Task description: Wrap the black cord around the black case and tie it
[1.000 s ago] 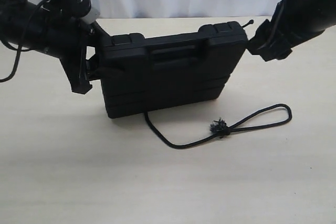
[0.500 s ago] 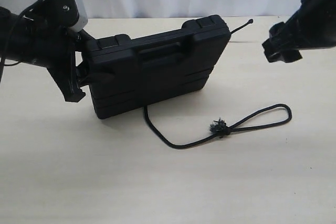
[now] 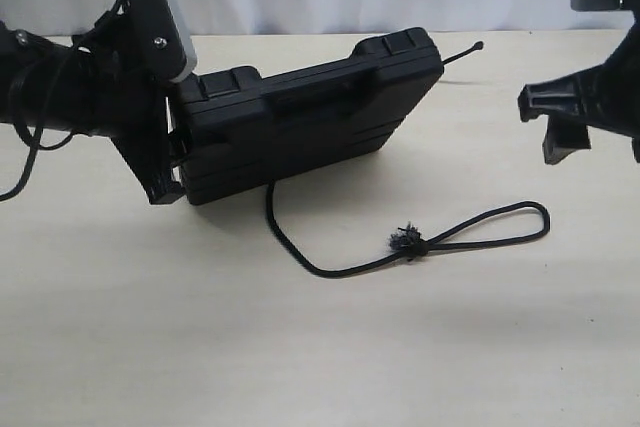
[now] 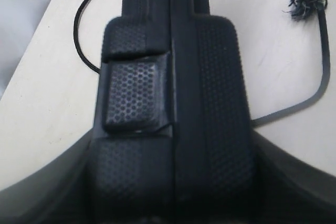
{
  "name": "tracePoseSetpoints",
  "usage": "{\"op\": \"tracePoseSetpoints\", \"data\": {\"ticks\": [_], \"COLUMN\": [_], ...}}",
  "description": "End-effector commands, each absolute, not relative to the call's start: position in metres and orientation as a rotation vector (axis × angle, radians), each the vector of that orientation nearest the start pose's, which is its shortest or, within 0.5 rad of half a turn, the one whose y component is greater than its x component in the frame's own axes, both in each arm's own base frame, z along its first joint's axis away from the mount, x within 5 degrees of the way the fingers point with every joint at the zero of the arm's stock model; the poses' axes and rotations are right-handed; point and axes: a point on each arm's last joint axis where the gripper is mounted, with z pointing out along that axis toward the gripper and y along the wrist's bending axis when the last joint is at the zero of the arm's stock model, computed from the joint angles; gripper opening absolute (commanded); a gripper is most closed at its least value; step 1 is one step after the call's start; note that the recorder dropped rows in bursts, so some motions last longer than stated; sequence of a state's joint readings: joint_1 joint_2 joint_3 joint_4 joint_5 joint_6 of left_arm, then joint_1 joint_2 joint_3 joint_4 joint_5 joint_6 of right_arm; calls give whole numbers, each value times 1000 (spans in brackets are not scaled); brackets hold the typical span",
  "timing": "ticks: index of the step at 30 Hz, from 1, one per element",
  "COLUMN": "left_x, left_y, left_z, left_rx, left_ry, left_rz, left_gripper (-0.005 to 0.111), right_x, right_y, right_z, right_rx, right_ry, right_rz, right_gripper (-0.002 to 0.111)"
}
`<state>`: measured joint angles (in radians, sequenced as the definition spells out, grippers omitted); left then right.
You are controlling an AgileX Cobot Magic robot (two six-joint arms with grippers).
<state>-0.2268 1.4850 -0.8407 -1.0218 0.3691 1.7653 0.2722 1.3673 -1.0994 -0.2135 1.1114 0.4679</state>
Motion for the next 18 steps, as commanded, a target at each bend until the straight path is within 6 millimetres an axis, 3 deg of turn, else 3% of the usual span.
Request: {"op": "tracePoseSetpoints", "data": {"ticks": [1, 4, 9, 13, 18], "left_x": [289, 288, 287, 287, 287], "left_y": [-95, -96, -97, -97, -96], "left_z": [237, 237, 237, 237, 237], "left_rx": [1210, 1217, 1227, 1228, 1228], "left_ry": [1909, 1909, 1909, 1909, 1908], "left_rz": [-35, -47, -64, -66, -62], "left_gripper": [0, 0, 0, 0, 0], "right_x": [247, 245, 247, 250, 258], "right_y": [49, 50, 54, 59, 64], "right_z": [273, 252, 221, 203, 180], "right_rx": [399, 518, 762, 856, 977], "right_ry": [2846, 2855, 2734, 2619, 2630], "right_rz": [-166, -155, 7, 169, 195], "right_gripper": [69, 69, 69, 69, 69]}}
